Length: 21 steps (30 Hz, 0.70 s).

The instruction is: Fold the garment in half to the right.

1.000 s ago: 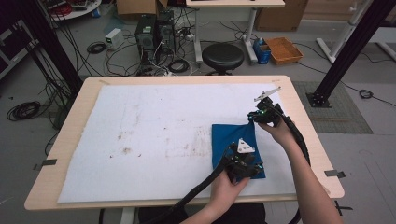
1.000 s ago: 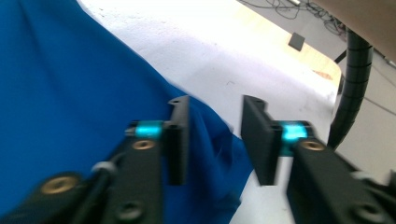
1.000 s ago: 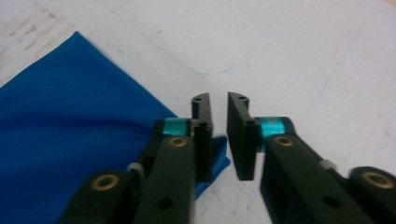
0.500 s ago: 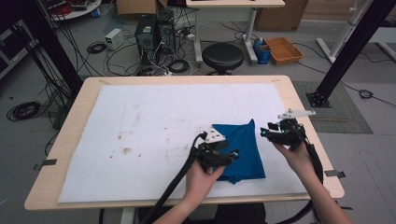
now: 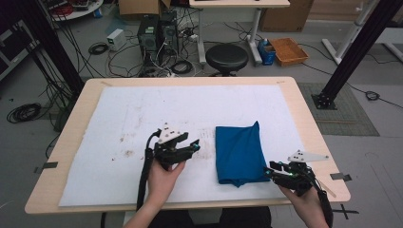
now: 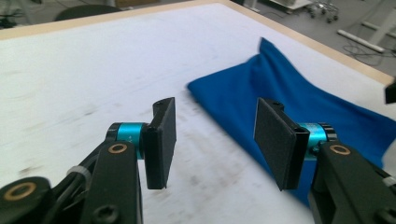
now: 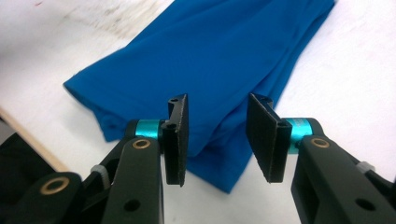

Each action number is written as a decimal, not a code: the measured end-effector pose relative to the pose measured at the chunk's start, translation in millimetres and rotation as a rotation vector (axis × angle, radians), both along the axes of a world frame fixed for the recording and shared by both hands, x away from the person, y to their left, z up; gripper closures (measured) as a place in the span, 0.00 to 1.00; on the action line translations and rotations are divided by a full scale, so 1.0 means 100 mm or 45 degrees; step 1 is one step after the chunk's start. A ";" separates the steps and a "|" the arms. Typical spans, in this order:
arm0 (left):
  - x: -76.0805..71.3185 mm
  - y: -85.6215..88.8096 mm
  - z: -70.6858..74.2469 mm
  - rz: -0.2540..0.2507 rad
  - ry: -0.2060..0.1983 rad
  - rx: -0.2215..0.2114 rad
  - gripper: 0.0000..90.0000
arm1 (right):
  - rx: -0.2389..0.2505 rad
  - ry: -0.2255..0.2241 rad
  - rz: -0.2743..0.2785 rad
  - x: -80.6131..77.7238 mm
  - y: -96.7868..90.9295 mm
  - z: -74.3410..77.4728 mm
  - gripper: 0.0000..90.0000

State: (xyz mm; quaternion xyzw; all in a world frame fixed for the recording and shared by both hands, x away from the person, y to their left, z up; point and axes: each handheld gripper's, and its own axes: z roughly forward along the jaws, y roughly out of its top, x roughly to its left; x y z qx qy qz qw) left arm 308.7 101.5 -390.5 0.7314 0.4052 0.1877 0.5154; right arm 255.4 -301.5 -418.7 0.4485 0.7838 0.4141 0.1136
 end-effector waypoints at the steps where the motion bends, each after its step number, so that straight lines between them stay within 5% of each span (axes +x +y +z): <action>1: 0.00 0.06 0.00 0.012 0.000 -0.005 0.54 | -0.012 0.011 0.006 0.01 0.02 -0.03 0.72; 4: 0.00 0.19 -0.01 0.051 -0.003 -0.024 0.54 | -0.057 0.062 0.049 0.03 0.05 -0.10 0.92; 6: 0.00 0.26 -0.01 0.069 -0.004 -0.039 0.54 | -0.074 0.053 0.052 0.02 0.04 -0.09 0.97; 14: 0.02 0.38 -0.01 0.109 -0.001 -0.059 0.54 | -0.066 0.060 -0.024 -0.11 -0.17 -0.08 0.97; 17: 0.03 0.38 -0.01 0.105 -0.001 -0.060 0.53 | -0.079 0.055 -0.030 -0.13 -0.20 -0.09 0.88; 20: 0.03 0.37 -0.01 0.105 0.003 -0.056 0.53 | -0.054 0.007 -0.066 -0.04 -0.24 0.00 0.81; 21: 0.04 0.37 -0.01 0.104 0.004 -0.054 0.53 | -0.054 -0.031 -0.094 0.11 -0.26 0.09 0.81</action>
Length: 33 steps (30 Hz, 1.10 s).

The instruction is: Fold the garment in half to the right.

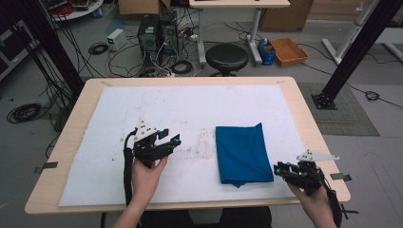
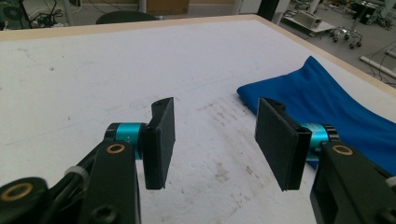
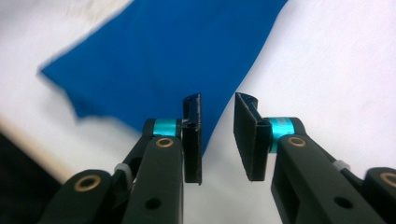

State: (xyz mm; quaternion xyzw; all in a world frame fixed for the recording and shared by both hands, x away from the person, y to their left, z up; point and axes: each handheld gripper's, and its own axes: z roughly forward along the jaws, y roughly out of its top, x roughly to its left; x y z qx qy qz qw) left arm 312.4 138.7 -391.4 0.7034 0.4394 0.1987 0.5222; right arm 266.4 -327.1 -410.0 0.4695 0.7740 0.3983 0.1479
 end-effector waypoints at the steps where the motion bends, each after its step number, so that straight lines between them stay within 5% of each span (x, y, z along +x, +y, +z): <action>1: 0.00 0.00 0.00 0.000 0.001 -0.005 0.53 | 0.000 0.000 0.000 0.00 0.00 0.00 0.81; 9: 0.01 0.03 -0.03 0.001 0.014 0.003 0.52 | 0.043 -0.017 -0.114 0.96 0.18 0.23 0.80; 14: 0.02 0.08 -0.05 0.006 0.020 -0.001 0.52 | 0.056 0.072 -0.191 1.46 0.32 0.14 0.77; 17: 0.01 0.10 -0.05 0.006 0.022 -0.005 0.52 | 0.038 0.102 -0.197 1.55 0.36 0.07 0.80; 21: 0.01 0.10 -0.05 0.007 0.022 -0.006 0.52 | -0.009 0.126 -0.163 1.64 0.40 -0.06 1.00; 30: 0.02 0.11 -0.07 0.015 0.032 -0.008 0.52 | -0.037 0.065 -0.211 1.61 0.27 -0.12 1.00; 33: 0.02 0.10 -0.08 0.017 0.035 -0.002 0.52 | -0.042 0.055 -0.227 1.59 0.24 -0.13 0.92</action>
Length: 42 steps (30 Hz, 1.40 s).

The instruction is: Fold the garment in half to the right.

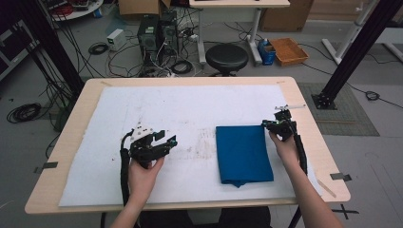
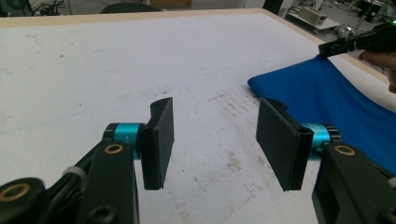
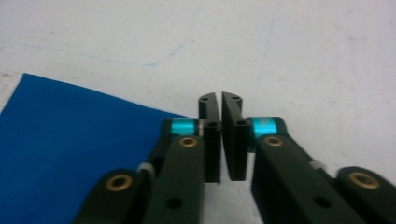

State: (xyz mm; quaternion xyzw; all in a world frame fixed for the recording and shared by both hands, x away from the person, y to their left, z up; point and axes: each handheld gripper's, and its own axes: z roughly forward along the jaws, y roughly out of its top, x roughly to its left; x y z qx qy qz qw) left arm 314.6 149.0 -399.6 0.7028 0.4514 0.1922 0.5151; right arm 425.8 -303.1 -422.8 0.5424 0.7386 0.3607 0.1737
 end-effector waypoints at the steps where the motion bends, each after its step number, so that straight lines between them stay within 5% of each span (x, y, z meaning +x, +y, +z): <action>1: 0.00 0.00 0.00 -0.002 0.000 0.006 0.52 | 0.003 0.000 -0.009 0.00 -0.02 0.00 0.91; 9: 0.06 0.12 0.02 -0.036 -0.041 0.023 0.43 | 0.057 -0.164 0.022 -0.17 -0.15 0.18 0.65; 11: 0.09 0.17 0.04 -0.028 -0.077 0.067 0.43 | 0.035 -0.242 0.048 -0.29 -0.20 0.23 0.57; 14: 0.15 0.25 0.07 -0.015 -0.135 0.156 0.43 | 0.052 -0.280 0.079 -0.42 -0.29 0.26 0.51; 20: 0.24 0.41 0.11 -0.040 -0.185 0.203 0.41 | 0.103 -0.323 0.099 -0.59 -0.54 0.26 0.46; 26: 0.31 0.55 0.07 -0.063 -0.171 0.157 0.39 | 0.134 -0.355 0.068 -0.64 -0.70 0.30 0.45; 42: 0.29 0.66 0.02 -0.072 -0.160 0.132 0.38 | 0.087 -0.335 0.128 -0.58 -0.60 0.31 0.44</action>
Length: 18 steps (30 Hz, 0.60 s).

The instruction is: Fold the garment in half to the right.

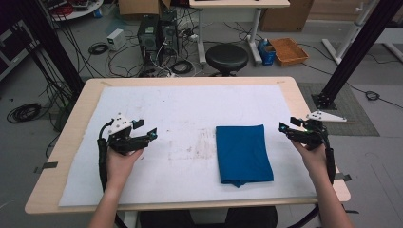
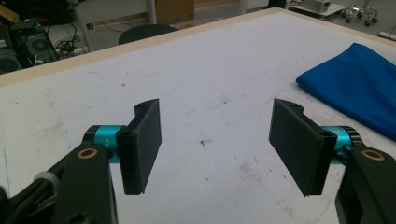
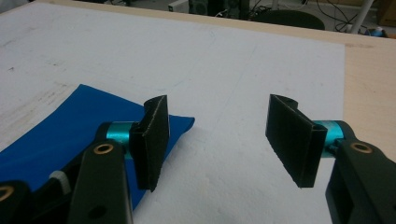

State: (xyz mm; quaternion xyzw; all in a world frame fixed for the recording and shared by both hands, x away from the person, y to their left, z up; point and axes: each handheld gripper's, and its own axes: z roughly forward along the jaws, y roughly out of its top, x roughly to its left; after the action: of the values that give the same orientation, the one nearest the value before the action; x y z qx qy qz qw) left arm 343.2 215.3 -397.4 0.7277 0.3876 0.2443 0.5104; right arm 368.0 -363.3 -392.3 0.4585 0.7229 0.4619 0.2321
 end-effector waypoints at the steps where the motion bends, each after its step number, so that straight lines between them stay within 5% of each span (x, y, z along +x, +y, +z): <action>1: 0.00 0.00 0.00 -0.001 0.001 0.003 0.38 | 0.000 0.004 -0.004 0.00 0.00 0.00 0.44; 18: -0.01 -0.02 -0.01 0.001 -0.001 0.012 0.38 | 0.004 0.014 0.003 0.02 0.01 -0.01 0.44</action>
State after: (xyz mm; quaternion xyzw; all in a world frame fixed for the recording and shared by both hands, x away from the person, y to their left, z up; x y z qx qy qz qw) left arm 341.9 213.4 -398.4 0.7298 0.3867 0.2465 0.5070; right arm 369.6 -362.5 -393.5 0.4604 0.7242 0.4606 0.2267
